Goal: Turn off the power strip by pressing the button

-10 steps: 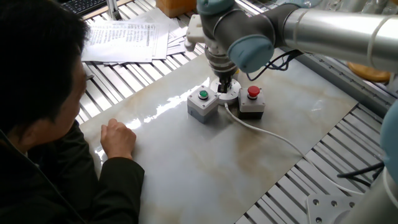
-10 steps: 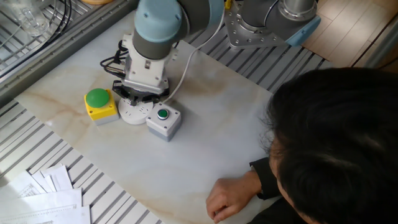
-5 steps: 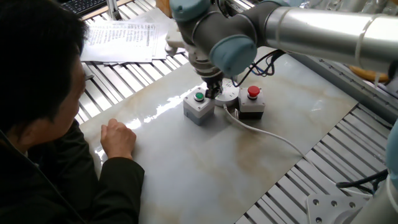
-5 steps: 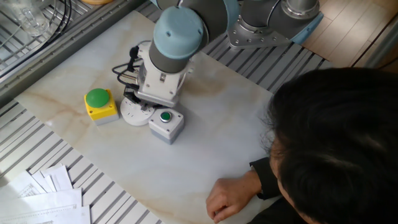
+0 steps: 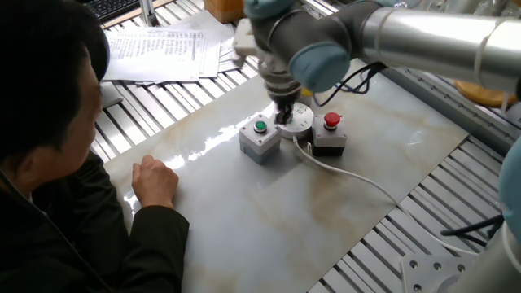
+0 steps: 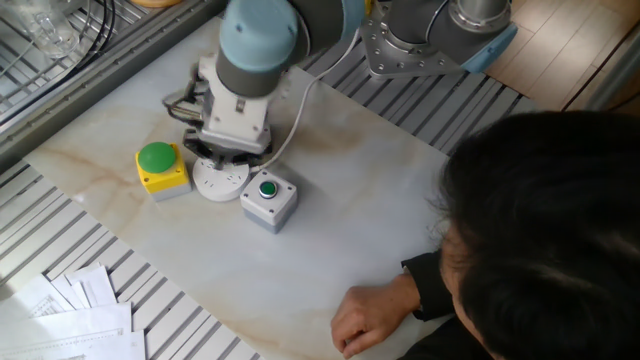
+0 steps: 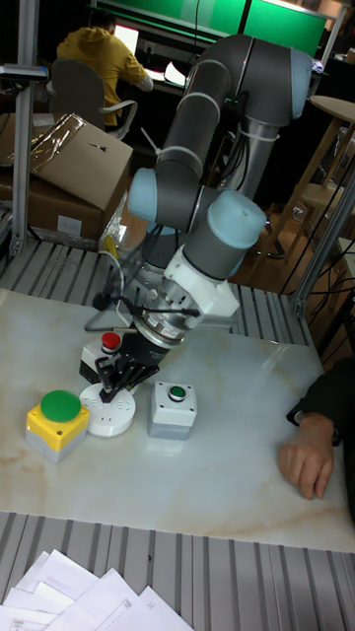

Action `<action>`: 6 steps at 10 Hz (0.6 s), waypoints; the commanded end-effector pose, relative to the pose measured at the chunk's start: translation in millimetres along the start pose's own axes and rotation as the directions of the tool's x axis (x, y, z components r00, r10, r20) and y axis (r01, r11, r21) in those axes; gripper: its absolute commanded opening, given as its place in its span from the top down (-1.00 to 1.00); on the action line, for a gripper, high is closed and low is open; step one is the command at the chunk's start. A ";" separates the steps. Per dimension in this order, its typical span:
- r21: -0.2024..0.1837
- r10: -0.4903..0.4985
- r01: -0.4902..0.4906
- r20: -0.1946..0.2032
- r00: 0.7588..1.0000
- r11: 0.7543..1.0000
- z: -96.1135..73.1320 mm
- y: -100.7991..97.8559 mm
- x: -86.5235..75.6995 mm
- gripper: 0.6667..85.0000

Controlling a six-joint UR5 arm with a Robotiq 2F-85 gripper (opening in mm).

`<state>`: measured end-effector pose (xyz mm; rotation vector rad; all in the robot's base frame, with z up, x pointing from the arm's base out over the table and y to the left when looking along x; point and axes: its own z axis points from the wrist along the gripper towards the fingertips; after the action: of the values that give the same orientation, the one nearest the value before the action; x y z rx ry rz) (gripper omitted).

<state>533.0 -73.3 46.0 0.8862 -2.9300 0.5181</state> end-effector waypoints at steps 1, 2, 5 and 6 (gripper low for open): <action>0.005 0.015 -0.015 -0.026 1.000 1.000 -36.3 -4.8 2.7 0.99; 0.001 0.014 -0.014 -0.015 1.000 1.000 -37.6 -8.8 -1.7 0.99; -0.011 0.018 -0.018 -0.011 1.000 1.000 -34.2 -8.0 -2.6 0.99; -0.009 0.020 -0.020 -0.006 1.000 1.000 -26.9 -4.7 -3.0 0.99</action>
<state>536.4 -69.8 76.6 0.8665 -2.9198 0.5295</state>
